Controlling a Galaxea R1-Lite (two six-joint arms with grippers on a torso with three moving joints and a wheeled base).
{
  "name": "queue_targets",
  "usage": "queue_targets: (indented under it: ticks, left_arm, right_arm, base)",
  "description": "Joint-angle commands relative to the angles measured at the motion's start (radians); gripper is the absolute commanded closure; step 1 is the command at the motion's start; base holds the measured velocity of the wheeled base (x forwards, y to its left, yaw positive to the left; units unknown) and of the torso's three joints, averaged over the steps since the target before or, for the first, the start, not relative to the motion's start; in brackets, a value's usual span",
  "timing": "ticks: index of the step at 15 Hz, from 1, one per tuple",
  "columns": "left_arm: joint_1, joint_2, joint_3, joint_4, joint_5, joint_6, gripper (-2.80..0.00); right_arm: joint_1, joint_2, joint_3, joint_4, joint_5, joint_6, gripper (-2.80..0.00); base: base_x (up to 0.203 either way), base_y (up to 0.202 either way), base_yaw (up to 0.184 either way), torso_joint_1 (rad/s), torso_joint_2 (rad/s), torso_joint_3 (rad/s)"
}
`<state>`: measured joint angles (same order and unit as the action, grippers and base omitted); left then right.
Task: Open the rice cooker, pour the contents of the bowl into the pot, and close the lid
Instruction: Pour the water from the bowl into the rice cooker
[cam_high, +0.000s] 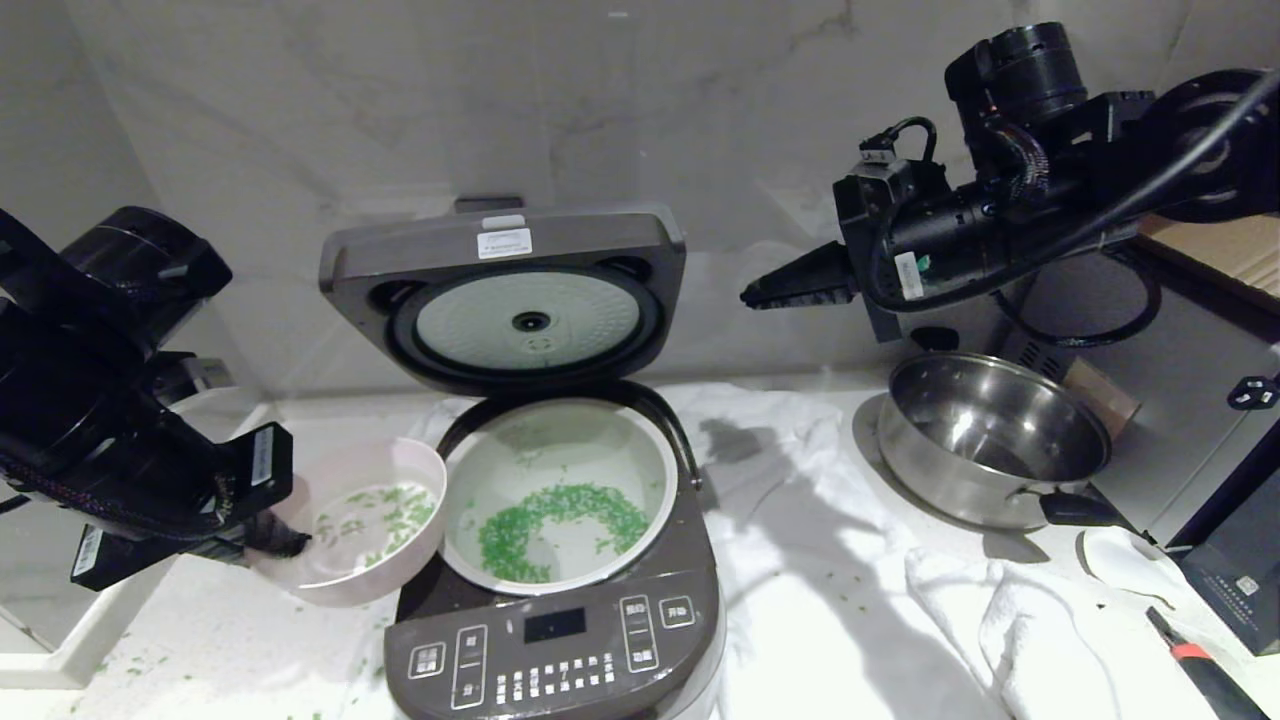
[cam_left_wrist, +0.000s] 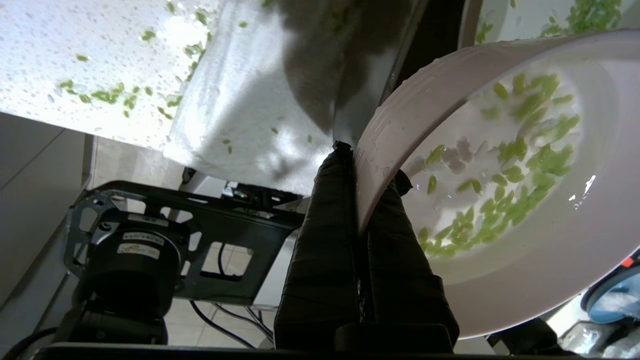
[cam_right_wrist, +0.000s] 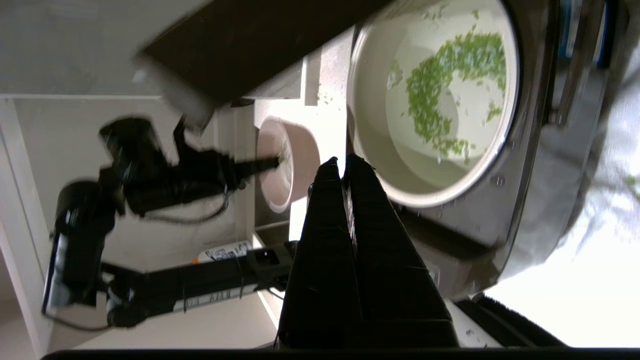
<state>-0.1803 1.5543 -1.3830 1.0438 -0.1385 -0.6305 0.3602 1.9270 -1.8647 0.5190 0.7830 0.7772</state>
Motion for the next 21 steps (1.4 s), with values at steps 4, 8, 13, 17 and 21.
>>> queue_targets:
  ticks: [4,8,13,17,21]
  left_arm:
    - [-0.09,0.003,0.007,0.005,0.0,-0.061,0.0]
    - [-0.124,0.007,0.01,0.005,0.0,-0.084,0.0]
    - [-0.154,0.026,0.004,0.002,0.002,-0.098,0.0]
    - [-0.156,0.033,-0.005,-0.001,0.004,-0.1,0.0]
    - [-0.157,0.045,-0.038,-0.006,0.005,-0.107,0.0]
  right_arm:
    - [0.051,0.127,-0.091,0.015,0.007,0.004,0.0]
    - [0.072,0.137,-0.091,-0.038,0.004,0.004,0.0]
    - [0.063,0.157,-0.092,-0.177,-0.028,0.001,0.0]
    - [0.065,0.185,-0.1,-0.301,-0.093,0.0,0.0]
    - [0.072,0.201,-0.099,-0.405,-0.096,0.002,0.0]
  base:
    - [0.0,0.0,0.0,0.0,0.0,0.0]
    - [0.0,0.0,0.0,0.0,0.0,0.0]
    - [0.0,0.0,0.0,0.0,0.0,0.0]
    - [0.0,0.0,0.0,0.0,0.0,0.0]
    - [0.0,0.0,0.0,0.0,0.0,0.0]
